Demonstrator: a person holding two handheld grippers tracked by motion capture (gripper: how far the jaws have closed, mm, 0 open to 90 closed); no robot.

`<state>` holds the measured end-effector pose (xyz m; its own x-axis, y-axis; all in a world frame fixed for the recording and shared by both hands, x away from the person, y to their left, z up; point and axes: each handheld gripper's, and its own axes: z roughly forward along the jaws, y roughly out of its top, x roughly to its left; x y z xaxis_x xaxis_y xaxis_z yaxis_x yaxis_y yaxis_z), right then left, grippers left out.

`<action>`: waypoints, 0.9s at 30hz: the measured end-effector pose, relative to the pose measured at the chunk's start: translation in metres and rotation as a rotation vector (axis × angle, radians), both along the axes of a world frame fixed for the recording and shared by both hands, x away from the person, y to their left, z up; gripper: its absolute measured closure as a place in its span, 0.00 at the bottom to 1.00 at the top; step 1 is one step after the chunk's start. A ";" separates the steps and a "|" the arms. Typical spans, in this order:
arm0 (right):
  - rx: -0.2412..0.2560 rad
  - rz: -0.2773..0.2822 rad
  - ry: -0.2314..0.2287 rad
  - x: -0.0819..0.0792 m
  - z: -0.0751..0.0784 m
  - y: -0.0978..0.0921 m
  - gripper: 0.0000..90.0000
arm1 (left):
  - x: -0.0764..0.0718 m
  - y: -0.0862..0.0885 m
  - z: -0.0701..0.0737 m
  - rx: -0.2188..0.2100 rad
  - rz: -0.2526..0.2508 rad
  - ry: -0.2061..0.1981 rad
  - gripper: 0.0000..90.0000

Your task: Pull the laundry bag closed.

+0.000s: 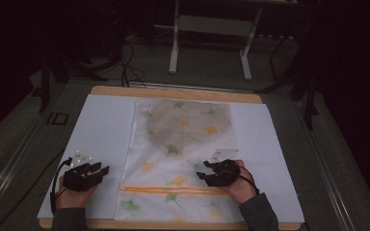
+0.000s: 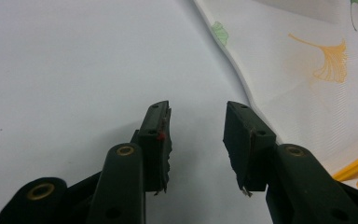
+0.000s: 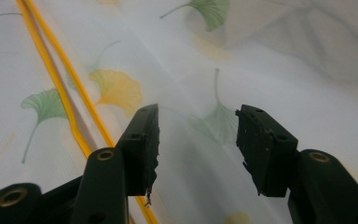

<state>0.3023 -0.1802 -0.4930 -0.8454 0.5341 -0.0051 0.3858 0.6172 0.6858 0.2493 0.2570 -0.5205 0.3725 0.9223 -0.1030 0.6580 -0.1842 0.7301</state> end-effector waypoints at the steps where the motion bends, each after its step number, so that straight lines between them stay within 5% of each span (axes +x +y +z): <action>1: -0.006 0.006 0.000 0.000 0.000 0.003 0.54 | 0.000 0.000 0.000 -0.001 0.001 0.000 0.68; 27: 0.099 0.098 0.004 -0.005 0.003 0.056 0.54 | -0.001 0.001 0.001 0.017 -0.013 0.006 0.72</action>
